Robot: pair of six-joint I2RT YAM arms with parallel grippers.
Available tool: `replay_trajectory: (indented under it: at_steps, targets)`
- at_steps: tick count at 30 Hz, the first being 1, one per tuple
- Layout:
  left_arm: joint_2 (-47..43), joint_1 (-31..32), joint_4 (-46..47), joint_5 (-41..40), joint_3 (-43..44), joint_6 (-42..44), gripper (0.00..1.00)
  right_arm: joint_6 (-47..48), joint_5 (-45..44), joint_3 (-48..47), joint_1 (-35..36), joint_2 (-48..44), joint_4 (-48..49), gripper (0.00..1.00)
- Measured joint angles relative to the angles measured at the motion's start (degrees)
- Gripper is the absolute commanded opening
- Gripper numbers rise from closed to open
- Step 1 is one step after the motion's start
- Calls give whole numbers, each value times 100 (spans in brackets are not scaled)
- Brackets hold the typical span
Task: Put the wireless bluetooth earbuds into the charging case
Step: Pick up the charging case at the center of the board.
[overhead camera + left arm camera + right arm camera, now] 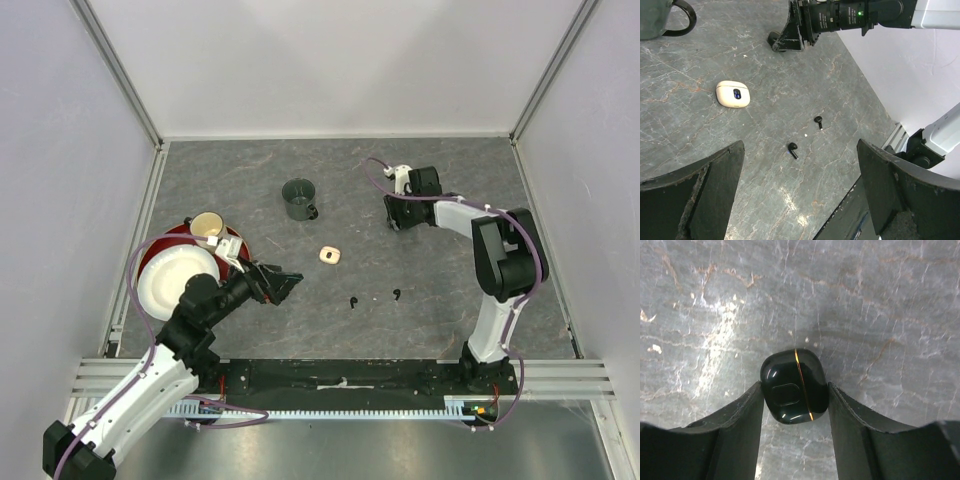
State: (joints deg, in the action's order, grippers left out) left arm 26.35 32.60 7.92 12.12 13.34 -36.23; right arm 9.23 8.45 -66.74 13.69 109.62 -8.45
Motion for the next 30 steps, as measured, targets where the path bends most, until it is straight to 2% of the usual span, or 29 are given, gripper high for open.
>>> replay_trajectory:
  at_steps: [4, 6, 9, 12, 16, 19, 23, 30]
  targets:
    - [11, 0, 72, 2, 0, -166, 100, -118, 81, 199, -7, -267, -238, 12]
    - [37, 0, 122, 2, 0, -247, 100, -208, 162, 411, -9, -562, -319, 11]
    - [94, 0, 179, 20, 2, -341, 100, -339, 382, 776, -9, -1279, -271, 6]
    - [229, 0, 155, 61, 87, -417, 100, -529, 782, 1266, -2, -2347, 170, 1]
    - [518, 0, 87, 245, 466, -487, 100, -708, 1054, 1683, 238, -3759, 579, 0]
    - [787, 0, -66, 415, 966, -498, 100, -741, 1158, 1735, 844, -4568, 649, 0]
    - [1069, -2, -160, 621, 1556, -496, 100, -826, 1377, 1912, 1545, -5416, 741, 0]
    - [1311, -2, -131, 852, 1930, -509, 100, -1008, 1648, 2186, 1906, -6400, 487, 0]
